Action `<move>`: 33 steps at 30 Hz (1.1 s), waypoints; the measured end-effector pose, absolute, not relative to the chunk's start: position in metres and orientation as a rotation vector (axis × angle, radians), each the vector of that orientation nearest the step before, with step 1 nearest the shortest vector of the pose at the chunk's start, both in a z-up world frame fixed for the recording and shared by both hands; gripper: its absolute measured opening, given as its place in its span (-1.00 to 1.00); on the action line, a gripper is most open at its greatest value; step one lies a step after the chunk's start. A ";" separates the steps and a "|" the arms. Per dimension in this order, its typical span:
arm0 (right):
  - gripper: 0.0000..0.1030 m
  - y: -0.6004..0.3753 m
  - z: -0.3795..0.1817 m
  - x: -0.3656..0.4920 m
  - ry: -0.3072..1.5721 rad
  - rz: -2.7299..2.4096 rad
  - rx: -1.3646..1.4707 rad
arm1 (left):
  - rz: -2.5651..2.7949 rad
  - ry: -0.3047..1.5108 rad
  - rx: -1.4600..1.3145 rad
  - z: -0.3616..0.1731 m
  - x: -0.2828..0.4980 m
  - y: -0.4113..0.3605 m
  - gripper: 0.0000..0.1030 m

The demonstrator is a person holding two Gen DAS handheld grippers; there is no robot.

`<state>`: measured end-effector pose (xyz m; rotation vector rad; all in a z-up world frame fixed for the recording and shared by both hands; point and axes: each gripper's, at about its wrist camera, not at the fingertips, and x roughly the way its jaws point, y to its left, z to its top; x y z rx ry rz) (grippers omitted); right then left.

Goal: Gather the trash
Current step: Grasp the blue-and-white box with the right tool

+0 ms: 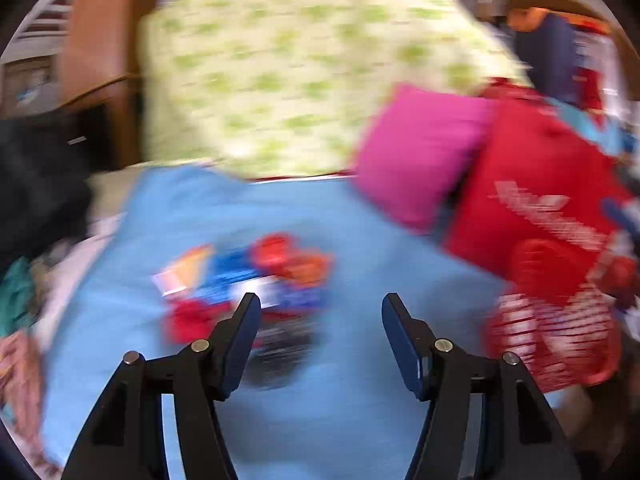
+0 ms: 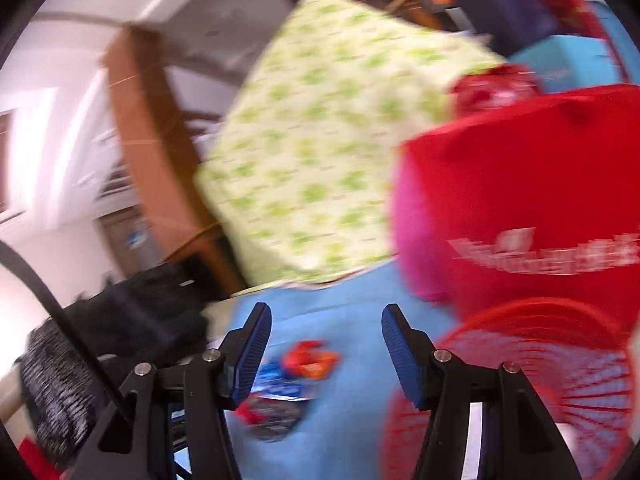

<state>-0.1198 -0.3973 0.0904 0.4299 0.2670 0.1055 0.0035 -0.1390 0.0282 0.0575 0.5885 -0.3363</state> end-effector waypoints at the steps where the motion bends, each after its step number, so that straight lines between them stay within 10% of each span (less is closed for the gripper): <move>1: 0.20 -0.385 0.088 -0.114 0.280 0.147 0.427 | -0.263 0.611 0.045 0.018 0.010 -0.114 0.24; 33: 0.36 -0.321 -0.149 0.125 0.947 0.262 1.102 | -0.220 0.860 -0.050 -0.068 0.059 -0.063 0.24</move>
